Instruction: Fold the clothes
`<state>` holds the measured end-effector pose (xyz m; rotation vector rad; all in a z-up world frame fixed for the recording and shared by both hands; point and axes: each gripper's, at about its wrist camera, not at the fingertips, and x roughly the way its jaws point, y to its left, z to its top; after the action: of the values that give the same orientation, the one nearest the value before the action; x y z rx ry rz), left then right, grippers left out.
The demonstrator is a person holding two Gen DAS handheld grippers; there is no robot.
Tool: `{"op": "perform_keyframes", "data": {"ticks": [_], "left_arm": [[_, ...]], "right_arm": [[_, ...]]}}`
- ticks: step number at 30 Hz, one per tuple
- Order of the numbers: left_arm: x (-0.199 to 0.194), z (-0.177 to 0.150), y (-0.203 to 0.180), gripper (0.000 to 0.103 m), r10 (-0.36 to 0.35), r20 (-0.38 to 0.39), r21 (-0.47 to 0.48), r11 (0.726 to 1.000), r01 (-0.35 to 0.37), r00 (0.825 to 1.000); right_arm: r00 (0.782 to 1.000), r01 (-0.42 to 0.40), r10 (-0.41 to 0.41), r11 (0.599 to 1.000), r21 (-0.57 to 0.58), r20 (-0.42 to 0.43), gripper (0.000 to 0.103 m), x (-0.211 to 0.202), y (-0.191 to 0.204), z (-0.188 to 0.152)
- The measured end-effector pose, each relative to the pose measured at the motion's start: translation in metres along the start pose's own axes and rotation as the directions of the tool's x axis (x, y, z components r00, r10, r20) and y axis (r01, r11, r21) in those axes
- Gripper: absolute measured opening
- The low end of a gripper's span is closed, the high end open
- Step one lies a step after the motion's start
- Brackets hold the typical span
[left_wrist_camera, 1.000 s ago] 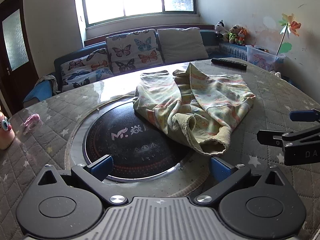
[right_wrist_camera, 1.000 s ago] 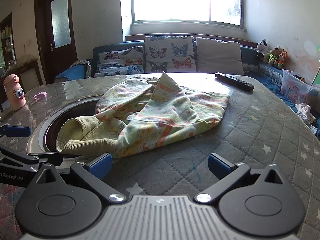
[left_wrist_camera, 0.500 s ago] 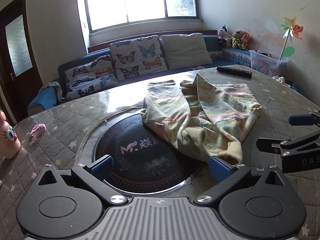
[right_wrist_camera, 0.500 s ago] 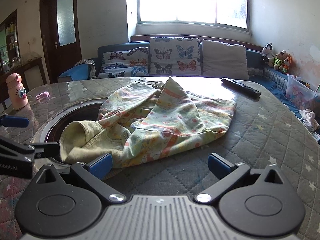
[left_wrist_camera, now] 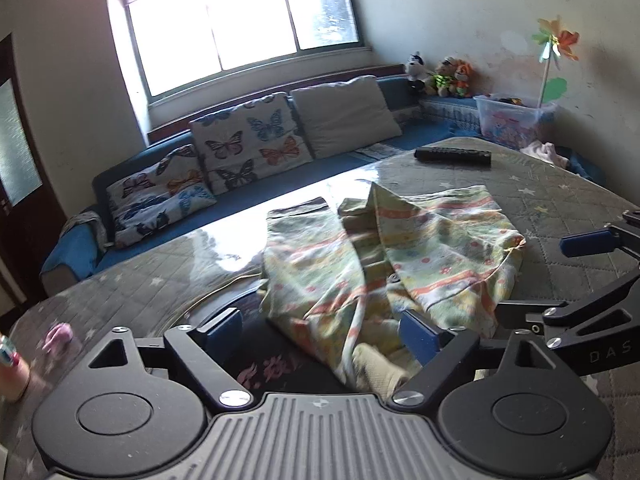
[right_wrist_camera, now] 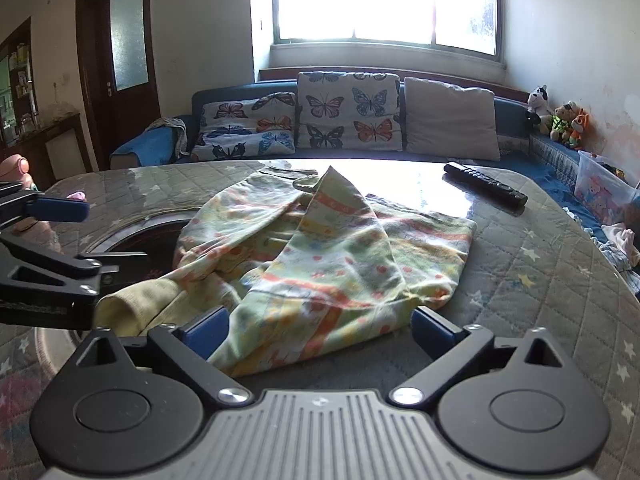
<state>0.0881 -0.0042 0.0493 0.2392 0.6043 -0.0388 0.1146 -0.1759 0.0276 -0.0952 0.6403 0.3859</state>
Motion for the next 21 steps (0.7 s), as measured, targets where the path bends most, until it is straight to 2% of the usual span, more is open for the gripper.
{"op": "perform_keyframes", "data": {"ticks": [5, 12, 15, 17, 19, 21], "left_arm": [[0.035, 0.015, -0.007, 0.083, -0.051, -0.023, 0.062, 0.997, 0.052, 0.998], [0.082, 0.023, -0.003, 0.076, -0.099, -0.093, 0.074, 0.992, 0.106, 0.991], [0.098, 0.024, 0.002, 0.060, -0.106, -0.118, 0.070, 0.991, 0.114, 0.987], [0.109, 0.024, 0.004, 0.044, -0.110, -0.135, 0.068, 0.990, 0.120, 0.985], [0.119, 0.025, 0.007, 0.032, -0.115, -0.152, 0.065, 0.990, 0.126, 0.982], [0.123, 0.026, 0.008, 0.028, -0.120, -0.150, 0.065, 0.989, 0.131, 0.981]], "right_arm": [[1.000, 0.000, 0.000, 1.000, -0.001, -0.018, 0.097, 0.023, -0.012, 0.013], [0.999, -0.001, 0.001, 1.000, 0.013, -0.032, 0.092, 0.062, -0.032, 0.040], [0.999, -0.009, 0.009, 1.000, -0.001, -0.033, 0.090, 0.083, -0.035, 0.056], [0.999, -0.020, 0.019, 1.000, -0.013, -0.033, 0.088, 0.099, -0.036, 0.066], [0.999, -0.031, 0.030, 0.999, -0.024, -0.032, 0.087, 0.115, -0.036, 0.075], [0.999, -0.041, 0.040, 0.998, -0.037, -0.033, 0.087, 0.131, -0.035, 0.083]]}}
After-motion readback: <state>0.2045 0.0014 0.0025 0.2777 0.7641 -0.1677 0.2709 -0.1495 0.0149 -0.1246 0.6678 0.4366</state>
